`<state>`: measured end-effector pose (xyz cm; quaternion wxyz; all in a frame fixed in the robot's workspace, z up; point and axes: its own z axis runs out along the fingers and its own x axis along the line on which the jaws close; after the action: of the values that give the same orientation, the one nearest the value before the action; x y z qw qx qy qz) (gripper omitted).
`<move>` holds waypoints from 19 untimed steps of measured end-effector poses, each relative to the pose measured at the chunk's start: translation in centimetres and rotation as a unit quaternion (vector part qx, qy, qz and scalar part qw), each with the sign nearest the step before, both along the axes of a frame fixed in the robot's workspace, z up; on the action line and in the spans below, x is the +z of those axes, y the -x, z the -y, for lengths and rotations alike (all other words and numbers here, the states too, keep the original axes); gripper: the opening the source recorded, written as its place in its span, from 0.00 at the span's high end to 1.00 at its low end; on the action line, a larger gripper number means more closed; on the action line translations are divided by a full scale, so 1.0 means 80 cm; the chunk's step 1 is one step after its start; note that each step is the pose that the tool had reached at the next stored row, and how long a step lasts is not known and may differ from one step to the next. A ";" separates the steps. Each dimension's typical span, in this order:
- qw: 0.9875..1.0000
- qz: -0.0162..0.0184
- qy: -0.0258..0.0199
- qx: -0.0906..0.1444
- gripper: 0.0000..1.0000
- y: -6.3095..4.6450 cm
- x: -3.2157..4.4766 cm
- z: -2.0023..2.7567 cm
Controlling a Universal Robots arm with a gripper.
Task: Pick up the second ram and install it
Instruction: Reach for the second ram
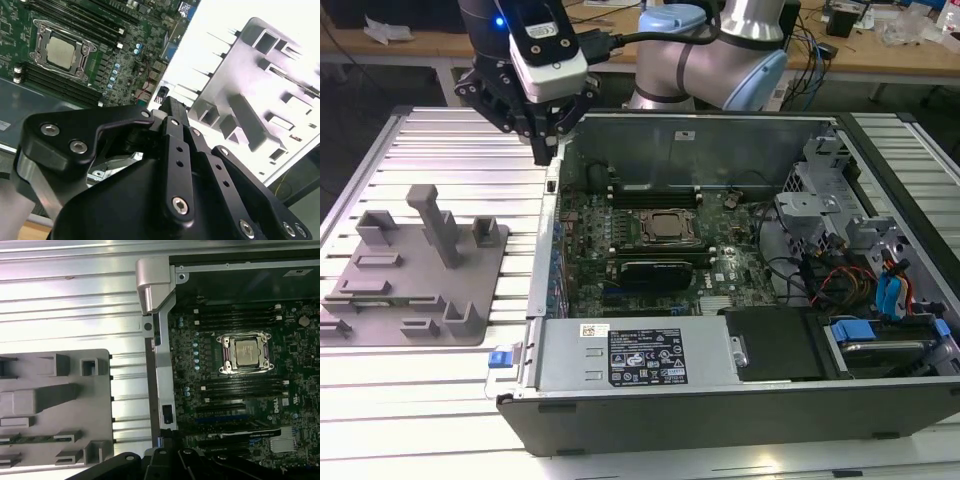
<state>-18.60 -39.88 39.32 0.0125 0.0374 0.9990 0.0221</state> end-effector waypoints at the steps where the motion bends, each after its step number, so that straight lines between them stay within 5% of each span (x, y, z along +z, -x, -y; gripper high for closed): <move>1: 1.000 0.000 0.000 0.000 0.92 0.001 0.0000 0.0000; 13: 1.000 0.000 0.000 0.000 0.92 0.024 0.0001 0.0000; 19: 1.000 0.000 0.000 0.000 0.92 0.051 0.0000 0.0000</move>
<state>-22.70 -39.89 39.32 0.0125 0.0374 0.9990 0.0221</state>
